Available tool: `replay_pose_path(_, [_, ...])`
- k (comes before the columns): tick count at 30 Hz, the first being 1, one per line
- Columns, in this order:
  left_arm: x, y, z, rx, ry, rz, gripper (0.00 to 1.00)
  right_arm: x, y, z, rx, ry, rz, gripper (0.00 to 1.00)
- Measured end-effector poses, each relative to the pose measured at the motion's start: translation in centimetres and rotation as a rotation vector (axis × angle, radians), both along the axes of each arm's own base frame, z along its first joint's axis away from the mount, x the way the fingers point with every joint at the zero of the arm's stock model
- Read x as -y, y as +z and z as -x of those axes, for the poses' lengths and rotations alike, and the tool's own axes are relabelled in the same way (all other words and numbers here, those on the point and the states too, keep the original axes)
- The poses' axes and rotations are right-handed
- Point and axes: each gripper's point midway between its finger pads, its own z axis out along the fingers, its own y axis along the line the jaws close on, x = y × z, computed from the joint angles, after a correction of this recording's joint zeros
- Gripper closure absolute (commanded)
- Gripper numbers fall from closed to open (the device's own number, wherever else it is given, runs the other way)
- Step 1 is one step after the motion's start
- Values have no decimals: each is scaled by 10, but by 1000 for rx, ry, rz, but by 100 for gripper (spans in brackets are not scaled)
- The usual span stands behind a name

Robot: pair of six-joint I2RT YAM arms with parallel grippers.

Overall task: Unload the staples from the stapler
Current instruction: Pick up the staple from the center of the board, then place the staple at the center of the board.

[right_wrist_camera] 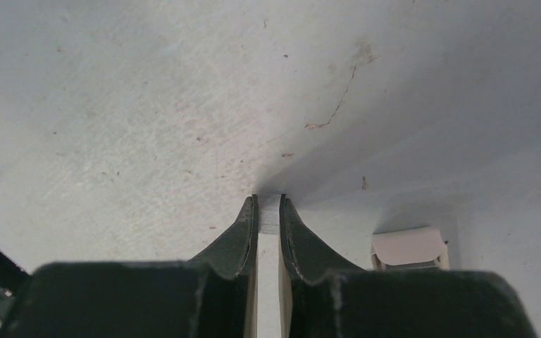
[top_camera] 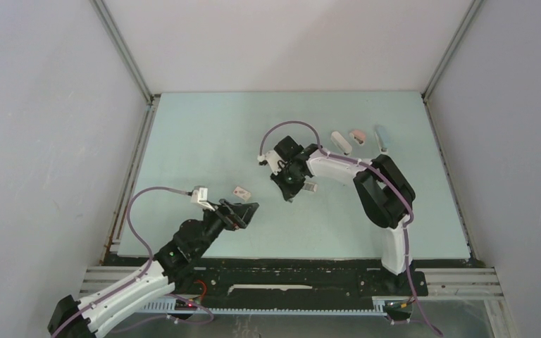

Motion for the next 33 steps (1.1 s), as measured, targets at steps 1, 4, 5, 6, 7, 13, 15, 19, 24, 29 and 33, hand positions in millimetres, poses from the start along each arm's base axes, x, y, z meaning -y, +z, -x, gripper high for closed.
replay_pose_path(1, [1, 1, 0, 2, -1, 5, 0, 1, 1, 1, -10, -2, -9, 94])
replay_pose_path(4, [4, 7, 0, 12, -15, 29, 0, 3, 6, 4, -42, -14, -44, 94])
replay_pose_path(5, [5, 8, 0, 15, -18, 34, 0, 4, 9, 4, -51, -21, -59, 94])
replay_pose_path(6, [6, 10, 0, 18, -21, 41, 0, 4, 12, 4, -58, -28, -75, 94])
replay_pose_path(7, [7, 12, 0, 22, -22, 49, 0, 4, 16, 3, -66, -37, -94, 94])
replay_pose_path(13, [11, 20, -1, 35, -35, 82, 0, 3, 35, -1, -110, -74, -194, 94])
replay_pose_path(15, [13, 21, 0, 35, -42, 90, 0, 3, 37, -1, -133, -84, -220, 94])
replay_pose_path(19, [16, 22, -1, 35, -49, 96, 0, 6, 39, 2, -188, -109, -262, 94])
replay_pose_path(24, [19, 25, -2, 38, -58, 116, 0, 8, 47, 5, -242, -135, -318, 94])
replay_pose_path(29, [25, 31, -2, 50, -78, 142, 0, 9, 64, 4, -275, -158, -391, 94])
replay_pose_path(33, [30, 33, -2, 54, -98, 158, 0, 9, 73, 3, -296, -170, -441, 94])
